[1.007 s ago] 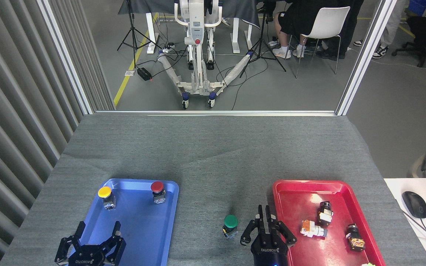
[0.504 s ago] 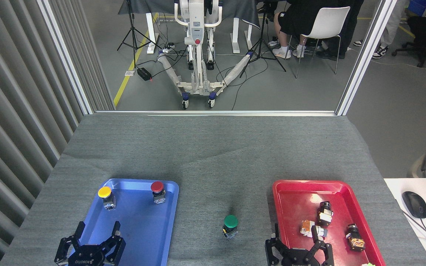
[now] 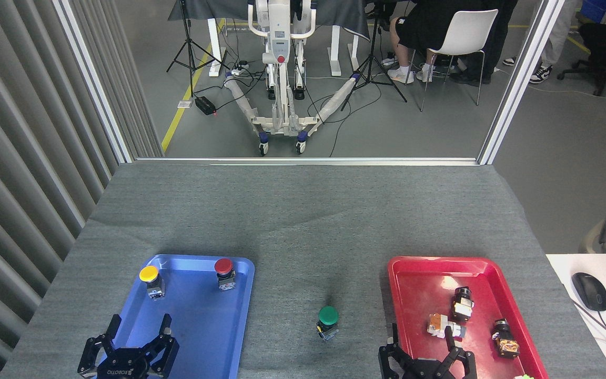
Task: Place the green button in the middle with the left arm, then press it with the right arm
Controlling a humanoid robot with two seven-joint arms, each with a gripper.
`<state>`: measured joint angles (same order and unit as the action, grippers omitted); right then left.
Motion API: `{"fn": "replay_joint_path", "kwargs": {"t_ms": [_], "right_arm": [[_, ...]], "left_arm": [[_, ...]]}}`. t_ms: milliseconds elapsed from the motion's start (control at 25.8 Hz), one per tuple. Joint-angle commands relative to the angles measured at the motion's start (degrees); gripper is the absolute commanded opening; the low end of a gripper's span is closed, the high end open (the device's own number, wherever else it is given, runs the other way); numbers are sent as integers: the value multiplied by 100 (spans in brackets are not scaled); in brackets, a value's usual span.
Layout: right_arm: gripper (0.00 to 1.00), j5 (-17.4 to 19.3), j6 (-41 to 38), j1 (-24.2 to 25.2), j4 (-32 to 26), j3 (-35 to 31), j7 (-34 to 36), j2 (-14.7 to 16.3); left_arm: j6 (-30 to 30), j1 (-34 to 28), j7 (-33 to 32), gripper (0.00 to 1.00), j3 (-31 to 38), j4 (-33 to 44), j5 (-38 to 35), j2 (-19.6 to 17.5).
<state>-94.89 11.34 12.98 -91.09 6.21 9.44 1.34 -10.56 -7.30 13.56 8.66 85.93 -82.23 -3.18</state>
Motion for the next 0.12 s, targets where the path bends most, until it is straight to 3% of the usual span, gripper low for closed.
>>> {"fn": "replay_joint_path", "kwargs": {"t_ms": [0, 77], "right_arm": [[100, -3, 8, 2, -5, -5, 6, -2], [100, -3, 8, -6, -5, -5, 6, -11]], "left_arm": [[-16, 0, -2, 99, -4, 11, 14, -7], [-16, 0, -2, 99, -4, 20, 14, -7]]}}
